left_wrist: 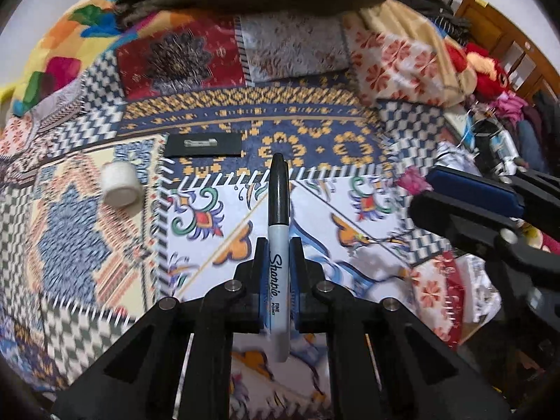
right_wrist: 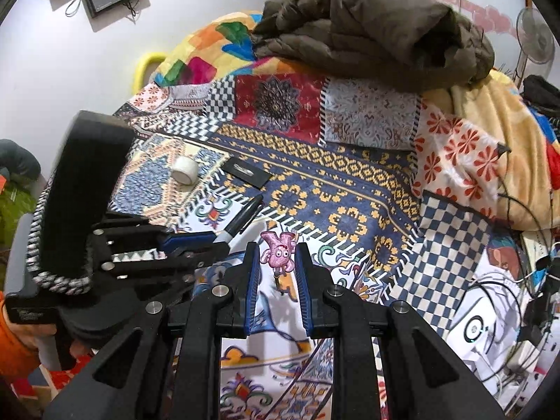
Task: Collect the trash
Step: 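Grasp the black Sharpie marker with the left tool while the right tool holds the keychain, then lift the keychain and Sharpie and carry them toward the bucket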
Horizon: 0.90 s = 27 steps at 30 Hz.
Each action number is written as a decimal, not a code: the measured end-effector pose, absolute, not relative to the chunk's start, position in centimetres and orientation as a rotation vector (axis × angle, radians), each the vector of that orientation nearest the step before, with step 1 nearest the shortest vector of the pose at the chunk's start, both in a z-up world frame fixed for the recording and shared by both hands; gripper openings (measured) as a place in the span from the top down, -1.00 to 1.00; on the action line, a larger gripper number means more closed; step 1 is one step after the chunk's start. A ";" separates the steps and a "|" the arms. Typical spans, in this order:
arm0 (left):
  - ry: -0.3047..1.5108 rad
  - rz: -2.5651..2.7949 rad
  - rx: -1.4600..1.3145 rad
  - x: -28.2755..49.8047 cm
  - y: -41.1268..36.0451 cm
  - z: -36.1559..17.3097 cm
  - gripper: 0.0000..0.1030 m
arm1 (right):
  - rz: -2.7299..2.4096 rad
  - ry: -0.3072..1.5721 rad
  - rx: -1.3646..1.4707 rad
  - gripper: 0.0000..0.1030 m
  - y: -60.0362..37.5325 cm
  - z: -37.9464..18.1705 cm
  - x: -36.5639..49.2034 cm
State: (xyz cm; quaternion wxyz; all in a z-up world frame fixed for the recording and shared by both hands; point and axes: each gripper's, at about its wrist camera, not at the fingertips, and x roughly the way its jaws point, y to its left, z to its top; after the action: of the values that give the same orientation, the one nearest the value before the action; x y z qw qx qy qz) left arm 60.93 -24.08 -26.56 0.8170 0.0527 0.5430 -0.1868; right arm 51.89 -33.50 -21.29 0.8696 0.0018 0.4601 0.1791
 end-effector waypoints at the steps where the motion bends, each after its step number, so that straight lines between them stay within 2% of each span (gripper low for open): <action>1: 1.144 -0.394 0.099 60.3 -23.7 -25.6 0.82 | 0.375 0.954 -0.001 0.64 -33.4 -20.7 51.6; 14: 0.987 -0.268 0.030 51.7 -17.4 -14.9 0.81 | 0.421 0.837 -0.036 0.64 -29.7 -12.9 45.5; 27: 0.913 -0.123 -0.031 41.3 -7.4 -10.8 0.81 | 0.527 0.781 -0.095 0.64 -22.3 -9.6 38.3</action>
State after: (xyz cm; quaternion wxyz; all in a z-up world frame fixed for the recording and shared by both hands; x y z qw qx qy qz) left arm 41.25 -7.44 -10.83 0.8957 -0.0148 0.4404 -0.0592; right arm 38.28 -22.35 -9.63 0.8899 -0.0457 0.3762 0.2540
